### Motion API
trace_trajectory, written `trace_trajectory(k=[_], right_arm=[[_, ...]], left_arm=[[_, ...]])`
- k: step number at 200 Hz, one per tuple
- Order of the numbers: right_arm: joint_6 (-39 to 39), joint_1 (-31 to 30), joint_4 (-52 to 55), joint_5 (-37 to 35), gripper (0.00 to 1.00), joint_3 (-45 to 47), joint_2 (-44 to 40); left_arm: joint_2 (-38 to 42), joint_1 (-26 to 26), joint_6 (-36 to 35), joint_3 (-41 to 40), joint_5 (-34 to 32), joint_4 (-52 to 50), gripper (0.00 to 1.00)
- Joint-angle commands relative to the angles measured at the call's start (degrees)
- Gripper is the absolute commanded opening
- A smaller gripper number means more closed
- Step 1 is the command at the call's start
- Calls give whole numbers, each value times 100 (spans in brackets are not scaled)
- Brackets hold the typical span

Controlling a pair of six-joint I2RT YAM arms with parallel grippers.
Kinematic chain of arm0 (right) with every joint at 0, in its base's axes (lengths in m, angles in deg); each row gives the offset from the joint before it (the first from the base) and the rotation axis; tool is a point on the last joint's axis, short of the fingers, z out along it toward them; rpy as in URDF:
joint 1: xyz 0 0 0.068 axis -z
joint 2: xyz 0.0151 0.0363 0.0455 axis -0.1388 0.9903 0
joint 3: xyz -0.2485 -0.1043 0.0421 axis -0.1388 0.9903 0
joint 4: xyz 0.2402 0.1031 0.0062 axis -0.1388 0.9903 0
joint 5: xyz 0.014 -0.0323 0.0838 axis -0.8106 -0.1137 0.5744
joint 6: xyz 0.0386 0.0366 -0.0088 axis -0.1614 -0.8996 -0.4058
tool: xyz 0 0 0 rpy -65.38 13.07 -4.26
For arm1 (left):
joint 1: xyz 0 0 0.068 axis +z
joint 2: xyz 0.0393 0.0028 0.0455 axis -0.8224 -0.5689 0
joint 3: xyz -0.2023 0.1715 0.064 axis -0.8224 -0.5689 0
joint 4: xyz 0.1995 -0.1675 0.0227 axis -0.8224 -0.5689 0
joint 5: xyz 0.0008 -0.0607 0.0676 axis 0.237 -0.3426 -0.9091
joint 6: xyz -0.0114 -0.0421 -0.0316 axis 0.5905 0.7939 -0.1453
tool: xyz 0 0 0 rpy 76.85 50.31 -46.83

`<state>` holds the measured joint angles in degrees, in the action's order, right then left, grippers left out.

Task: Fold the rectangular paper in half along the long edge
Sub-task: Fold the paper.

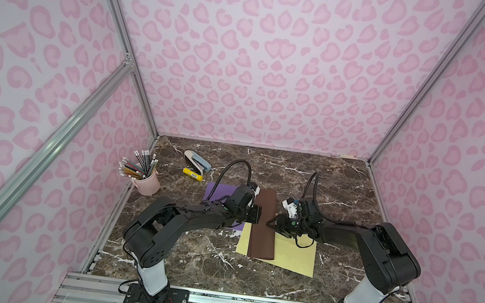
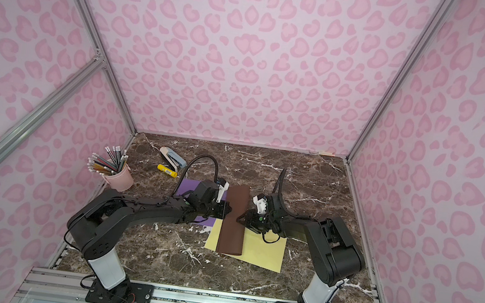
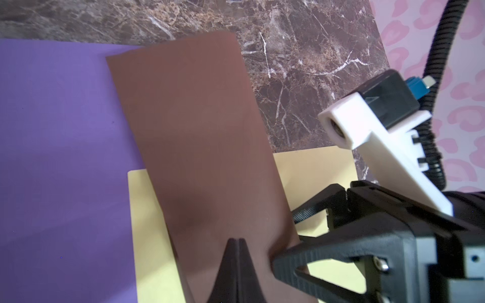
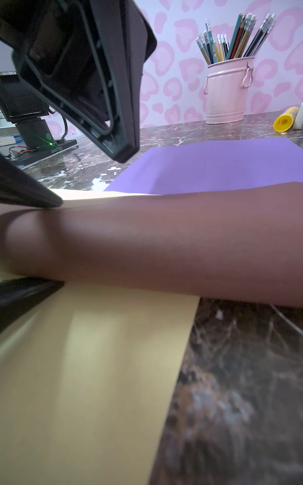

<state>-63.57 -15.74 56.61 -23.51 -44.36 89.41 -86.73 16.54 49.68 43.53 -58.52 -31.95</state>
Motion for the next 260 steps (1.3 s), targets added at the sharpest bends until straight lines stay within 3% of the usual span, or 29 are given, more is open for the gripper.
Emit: trace_trajectory(k=[1, 142, 260], right_arm=[[-138, -9, 169, -368, 48, 10, -61], [-777, -306, 212, -945, 45, -114, 45], [-1068, -465, 532, -1411, 49, -270, 59]], left_arm=[[129, 27, -72, -43, -65, 22, 4], [73, 55, -56, -160, -82, 74, 4], [275, 191, 73, -459, -217, -25, 4]])
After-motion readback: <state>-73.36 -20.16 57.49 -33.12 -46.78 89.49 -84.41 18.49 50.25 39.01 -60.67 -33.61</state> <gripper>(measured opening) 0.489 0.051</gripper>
